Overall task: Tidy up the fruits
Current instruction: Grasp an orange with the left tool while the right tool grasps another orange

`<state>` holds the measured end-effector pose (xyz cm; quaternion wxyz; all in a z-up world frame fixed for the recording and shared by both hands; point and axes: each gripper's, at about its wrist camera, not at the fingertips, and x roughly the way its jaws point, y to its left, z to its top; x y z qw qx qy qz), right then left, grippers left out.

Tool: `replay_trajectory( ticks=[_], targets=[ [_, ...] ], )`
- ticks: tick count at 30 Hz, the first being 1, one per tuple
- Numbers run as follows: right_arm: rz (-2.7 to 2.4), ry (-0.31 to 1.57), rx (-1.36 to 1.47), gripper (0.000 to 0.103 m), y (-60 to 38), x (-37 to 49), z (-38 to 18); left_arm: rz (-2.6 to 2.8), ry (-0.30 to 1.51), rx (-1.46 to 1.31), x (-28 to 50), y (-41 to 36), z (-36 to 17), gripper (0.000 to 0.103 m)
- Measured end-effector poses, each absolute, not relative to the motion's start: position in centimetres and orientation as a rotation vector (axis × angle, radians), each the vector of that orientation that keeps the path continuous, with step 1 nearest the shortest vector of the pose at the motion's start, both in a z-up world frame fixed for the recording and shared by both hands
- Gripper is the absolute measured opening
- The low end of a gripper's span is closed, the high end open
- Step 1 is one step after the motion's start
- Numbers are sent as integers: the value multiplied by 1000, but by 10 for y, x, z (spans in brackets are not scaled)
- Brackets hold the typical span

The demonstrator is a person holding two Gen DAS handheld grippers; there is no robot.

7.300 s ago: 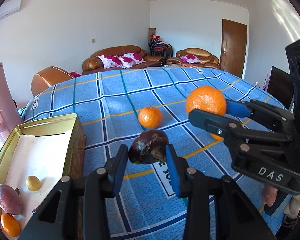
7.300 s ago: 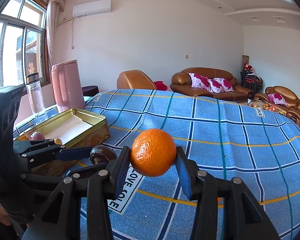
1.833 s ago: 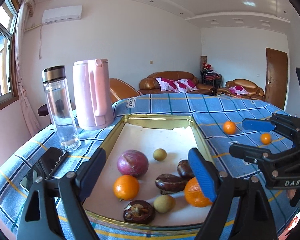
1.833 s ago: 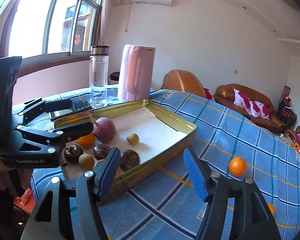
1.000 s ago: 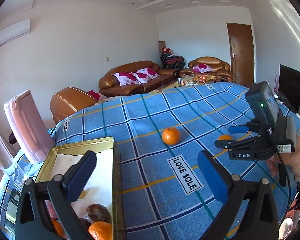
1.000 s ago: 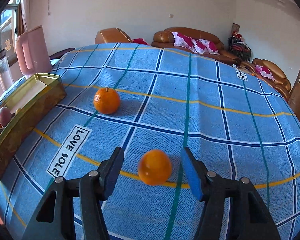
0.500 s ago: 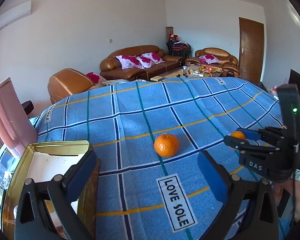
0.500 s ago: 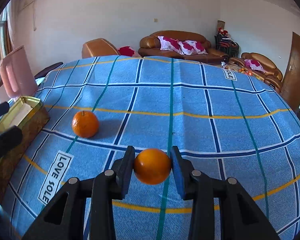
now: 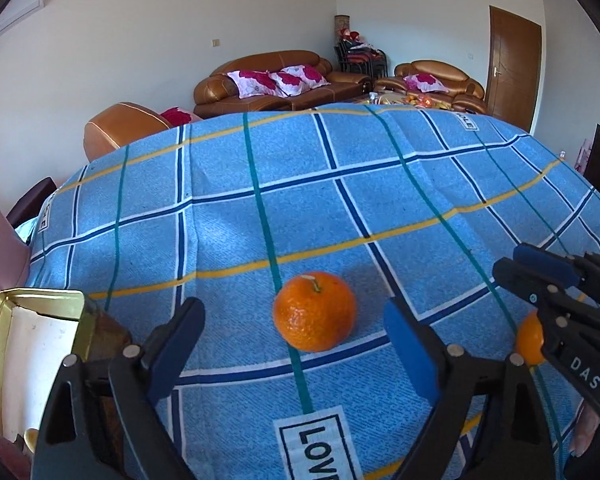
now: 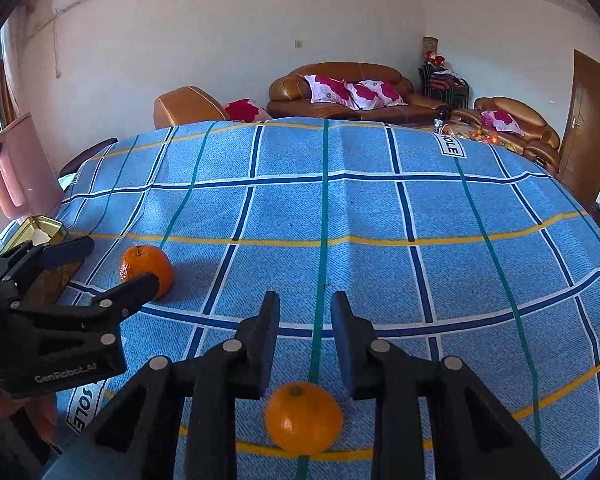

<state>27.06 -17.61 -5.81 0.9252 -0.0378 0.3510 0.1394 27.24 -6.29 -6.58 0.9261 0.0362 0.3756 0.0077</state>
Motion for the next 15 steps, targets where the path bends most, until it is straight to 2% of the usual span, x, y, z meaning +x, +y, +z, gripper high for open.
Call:
replay_trajectory(
  ticks=[4,6,7,15],
  targets=[
    [302,717,-64,29,-181,264,-58,-25,822,60,283,-63,-74,73],
    [292,708,-52,34,-185,261,-57,-40,844,51,287,-63,-77,60],
    [295,708,-44,37,-186,259,-57,-56,858,39,288,-63,-79,50],
    [342,686,-19,42,-190,233,-54,-110,854,-11,263,-51,-78,48]
  ],
)
